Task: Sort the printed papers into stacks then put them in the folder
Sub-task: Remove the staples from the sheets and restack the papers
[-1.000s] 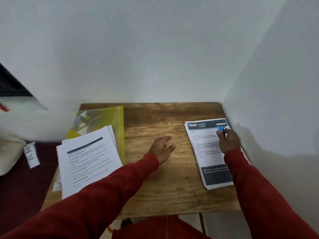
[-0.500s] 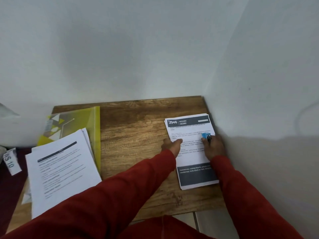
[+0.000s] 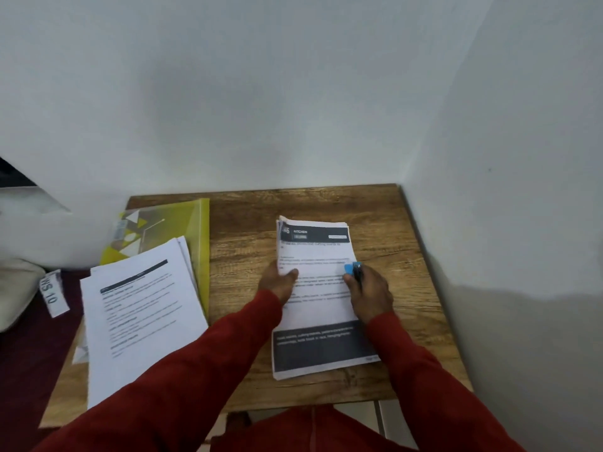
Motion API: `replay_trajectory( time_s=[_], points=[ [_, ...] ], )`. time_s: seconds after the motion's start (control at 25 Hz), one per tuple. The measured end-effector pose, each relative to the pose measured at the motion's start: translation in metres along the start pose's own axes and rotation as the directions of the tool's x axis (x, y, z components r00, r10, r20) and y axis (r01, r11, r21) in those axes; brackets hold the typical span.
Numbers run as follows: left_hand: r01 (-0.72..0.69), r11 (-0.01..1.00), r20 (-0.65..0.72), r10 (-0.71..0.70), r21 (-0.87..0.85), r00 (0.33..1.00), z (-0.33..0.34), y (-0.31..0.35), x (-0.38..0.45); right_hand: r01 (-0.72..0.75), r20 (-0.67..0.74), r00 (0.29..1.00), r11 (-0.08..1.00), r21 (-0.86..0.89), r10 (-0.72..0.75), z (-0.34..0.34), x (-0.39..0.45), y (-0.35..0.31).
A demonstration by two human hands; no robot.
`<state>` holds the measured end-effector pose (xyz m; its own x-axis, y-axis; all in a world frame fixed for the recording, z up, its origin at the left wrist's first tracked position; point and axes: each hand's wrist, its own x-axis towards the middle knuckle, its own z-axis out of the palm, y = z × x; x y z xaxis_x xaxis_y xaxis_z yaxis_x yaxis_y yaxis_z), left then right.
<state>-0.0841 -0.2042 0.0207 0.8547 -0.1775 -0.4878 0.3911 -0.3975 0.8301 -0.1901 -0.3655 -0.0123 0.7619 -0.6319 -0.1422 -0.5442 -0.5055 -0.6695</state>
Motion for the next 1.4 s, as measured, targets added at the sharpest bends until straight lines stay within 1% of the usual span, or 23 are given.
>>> replay_trajectory(
  time_s=[0.04, 0.08, 0.12, 0.2, 0.24, 0.32, 0.4, 0.44, 0.48, 0.52, 0.56, 0.6, 0.64, 0.68, 0.72, 0.8, 0.84, 0.92, 0.96, 1.08, 1.16, 1.32, 1.4],
  points=[
    [-0.013, 1.000, -0.009, 0.013, -0.002, 1.000, -0.022, -0.004, 0.003, 0.013, -0.034, 0.999, 0.999, 0.037, -0.012, -0.004, 0.003, -0.002],
    [-0.015, 1.000, -0.022, 0.014, -0.023, 1.000, -0.044, -0.007, 0.006, 0.017, -0.060, 0.998, 1.000, 0.003, -0.017, -0.008, 0.007, 0.000],
    [-0.005, 0.999, -0.039, 0.004, -0.046, 0.999, -0.064, -0.010, 0.008, 0.005, -0.073, 0.997, 0.994, -0.106, -0.013, -0.014, 0.012, 0.003],
    [0.005, 0.996, -0.066, -0.010, -0.085, 0.998, -0.100, -0.014, 0.011, -0.035, -0.051, 0.999, 0.939, -0.343, 0.018, -0.022, 0.019, 0.010],
    [0.008, 0.994, -0.060, -0.015, -0.108, 0.998, -0.113, -0.017, 0.012, -0.044, -0.030, 0.999, 0.913, -0.406, 0.035, -0.024, 0.021, 0.012],
    [-0.003, 0.989, -0.023, -0.001, -0.151, 1.000, -0.131, -0.016, 0.009, -0.059, 0.001, 0.998, 0.897, -0.439, 0.067, -0.025, 0.022, 0.010],
    [-0.007, 0.980, 0.003, 0.008, -0.197, 1.000, -0.140, -0.012, 0.004, -0.088, -0.017, 0.996, 0.884, -0.460, 0.091, -0.025, 0.020, 0.002],
    [-0.010, 0.975, 0.022, 0.015, -0.224, 1.000, -0.143, -0.010, 0.001, -0.079, -0.047, 0.997, 0.903, -0.422, 0.066, -0.023, 0.015, -0.008],
    [-0.017, 0.967, 0.038, 0.028, -0.255, 0.999, -0.145, -0.007, -0.001, -0.038, -0.054, 0.998, 0.953, -0.301, 0.023, -0.020, 0.012, -0.022],
    [-0.034, 0.960, 0.048, 0.049, -0.278, 0.998, -0.145, -0.002, -0.003, 0.006, -0.010, 1.000, 0.998, -0.065, -0.006, -0.018, 0.007, -0.039],
    [-0.061, 0.949, 0.051, 0.081, -0.310, 0.995, -0.145, 0.005, -0.004, -0.011, 0.088, 0.996, 0.971, 0.237, -0.010, -0.016, 0.000, -0.063],
    [-0.105, 0.939, 0.048, 0.127, -0.327, 0.991, -0.145, 0.013, -0.007, -0.076, 0.212, 0.977, 0.878, 0.473, -0.029, -0.014, -0.006, -0.088],
    [-0.165, 0.928, 0.034, 0.187, -0.334, 0.982, -0.146, 0.023, -0.011, -0.114, 0.292, 0.953, 0.801, 0.587, -0.078, -0.012, -0.012, -0.110],
    [-0.236, 0.915, 0.011, 0.253, -0.328, 0.967, -0.146, 0.033, -0.015, -0.092, 0.298, 0.946, 0.778, 0.622, -0.127, -0.009, -0.014, -0.127],
    [-0.303, 0.894, -0.015, 0.315, -0.330, 0.949, -0.147, 0.042, -0.018, -0.038, 0.247, 0.957, 0.772, 0.634, -0.155, -0.007, -0.014, -0.140],
    [-0.421, 0.843, -0.064, 0.425, -0.335, 0.903, -0.149, 0.053, -0.024, 0.084, 0.065, 0.983, 0.730, 0.678, -0.173, -0.007, -0.015, -0.157],
    [-0.462, 0.821, -0.083, 0.463, -0.335, 0.883, -0.149, 0.055, -0.026, 0.146, -0.023, 0.983, 0.701, 0.698, -0.181, -0.006, -0.017, -0.159],
    [-0.514, 0.801, -0.119, 0.503, -0.306, 0.856, -0.147, 0.051, -0.031, 0.230, -0.124, 0.971, 0.667, 0.709, -0.203, -0.002, -0.025, -0.154],
    [-0.515, 0.808, -0.120, 0.503, -0.286, 0.856, -0.143, 0.044, -0.034, 0.234, -0.133, 0.971, 0.671, 0.703, -0.199, 0.003, -0.030, -0.149],
    [-0.449, 0.859, -0.053, 0.450, -0.245, 0.891, -0.130, 0.009, -0.031, 0.141, -0.075, 0.989, 0.693, 0.707, -0.125, 0.026, -0.040, -0.123],
    [-0.440, 0.871, -0.024, 0.446, -0.219, 0.895, -0.125, -0.007, -0.027, 0.131, -0.093, 0.991, 0.708, 0.694, -0.092, 0.031, -0.044, -0.114],
    [-0.449, 0.870, -0.033, 0.452, -0.202, 0.891, -0.124, -0.005, -0.023, 0.146, -0.127, 0.989, 0.705, 0.694, -0.080, 0.027, -0.042, -0.115],
    [-0.453, 0.869, -0.022, 0.459, -0.200, 0.888, -0.122, -0.007, -0.019, 0.133, -0.101, 0.991, 0.715, 0.686, -0.088, 0.031, -0.040, -0.109]
  ],
)
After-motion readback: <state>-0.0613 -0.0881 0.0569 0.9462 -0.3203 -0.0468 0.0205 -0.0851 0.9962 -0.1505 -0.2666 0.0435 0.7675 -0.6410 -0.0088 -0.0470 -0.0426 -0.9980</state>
